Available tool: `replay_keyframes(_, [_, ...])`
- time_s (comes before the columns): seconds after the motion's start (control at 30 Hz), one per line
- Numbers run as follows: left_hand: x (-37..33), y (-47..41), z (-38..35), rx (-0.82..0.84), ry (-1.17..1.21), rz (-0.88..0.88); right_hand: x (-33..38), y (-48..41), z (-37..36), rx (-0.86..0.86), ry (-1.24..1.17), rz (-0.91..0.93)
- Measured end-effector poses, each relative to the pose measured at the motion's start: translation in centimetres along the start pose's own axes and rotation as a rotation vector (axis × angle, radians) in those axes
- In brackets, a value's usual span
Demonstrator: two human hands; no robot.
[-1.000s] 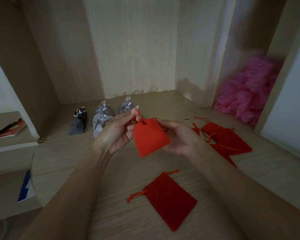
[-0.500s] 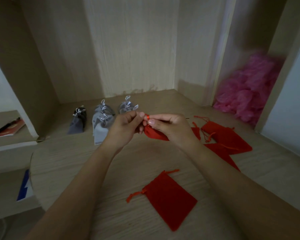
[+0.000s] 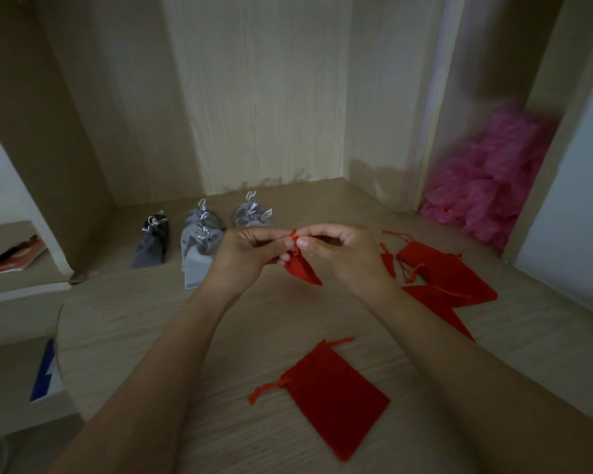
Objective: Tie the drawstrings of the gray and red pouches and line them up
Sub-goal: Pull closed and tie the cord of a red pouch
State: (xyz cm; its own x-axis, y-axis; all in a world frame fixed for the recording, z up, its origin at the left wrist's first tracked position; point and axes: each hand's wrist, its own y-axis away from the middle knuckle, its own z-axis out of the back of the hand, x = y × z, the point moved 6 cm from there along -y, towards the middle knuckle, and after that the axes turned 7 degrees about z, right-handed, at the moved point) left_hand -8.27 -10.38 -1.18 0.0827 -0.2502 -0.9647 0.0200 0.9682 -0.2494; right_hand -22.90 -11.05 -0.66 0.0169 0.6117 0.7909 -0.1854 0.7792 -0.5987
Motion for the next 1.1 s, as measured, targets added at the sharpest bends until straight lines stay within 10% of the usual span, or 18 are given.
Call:
replay_keyframes(0.63, [-0.7,0.3,-0.3,0.004,0.080,-0.068,2.6,0.1,-0.8,-0.011,0.334,0.270])
replay_keyframes(1.1, [-0.4,-0.1,-0.8,-0.057,0.140,-0.156,1.9,-0.5,-0.6,-0.086,0.183,0.082])
